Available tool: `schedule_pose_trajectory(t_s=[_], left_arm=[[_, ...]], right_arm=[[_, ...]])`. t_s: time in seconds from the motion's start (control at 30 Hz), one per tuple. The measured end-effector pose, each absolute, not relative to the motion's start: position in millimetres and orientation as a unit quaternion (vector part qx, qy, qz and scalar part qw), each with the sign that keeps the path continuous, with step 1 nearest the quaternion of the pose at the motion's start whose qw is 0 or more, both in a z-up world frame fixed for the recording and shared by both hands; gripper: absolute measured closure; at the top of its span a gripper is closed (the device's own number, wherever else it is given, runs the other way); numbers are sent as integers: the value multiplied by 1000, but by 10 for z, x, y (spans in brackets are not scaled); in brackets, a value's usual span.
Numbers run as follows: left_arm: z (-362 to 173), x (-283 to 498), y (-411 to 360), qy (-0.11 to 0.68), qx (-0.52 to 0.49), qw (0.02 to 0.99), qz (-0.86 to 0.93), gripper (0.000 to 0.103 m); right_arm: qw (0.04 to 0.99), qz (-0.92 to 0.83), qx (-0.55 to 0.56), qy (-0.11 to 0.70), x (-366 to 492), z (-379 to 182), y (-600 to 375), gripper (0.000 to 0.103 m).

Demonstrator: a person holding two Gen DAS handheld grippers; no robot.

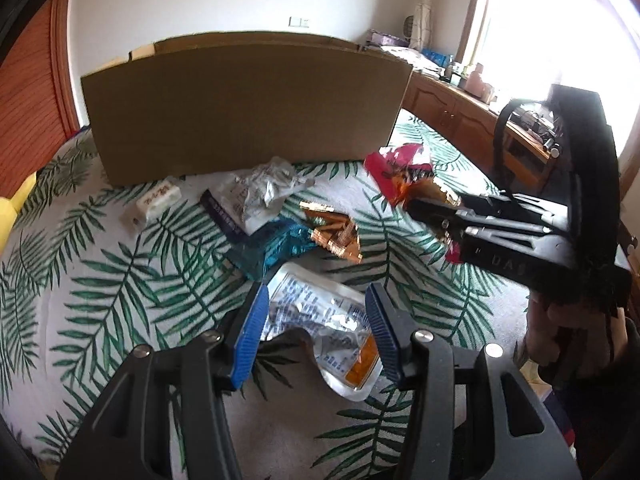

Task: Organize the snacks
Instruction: 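Grasp the clear printed pack with the left gripper while the right gripper holds the pink pack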

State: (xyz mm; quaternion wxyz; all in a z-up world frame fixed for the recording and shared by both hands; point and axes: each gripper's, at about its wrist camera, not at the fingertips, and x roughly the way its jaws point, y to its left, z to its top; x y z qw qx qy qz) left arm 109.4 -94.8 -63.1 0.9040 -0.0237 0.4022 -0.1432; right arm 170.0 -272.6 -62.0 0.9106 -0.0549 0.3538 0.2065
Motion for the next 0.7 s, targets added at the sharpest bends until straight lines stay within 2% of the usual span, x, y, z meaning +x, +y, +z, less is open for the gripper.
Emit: schedule_pose_trajectory(t_s=[0.43, 0.7], left_arm=[[-623, 725, -852, 410, -33, 901, -135, 53], [-577, 795, -1001, 404, 32, 902, -146, 52]], right_arm=[[913, 194, -42, 358, 1744, -665, -2756, 63], [913, 192, -49, 357, 1729, -678, -2727, 63]])
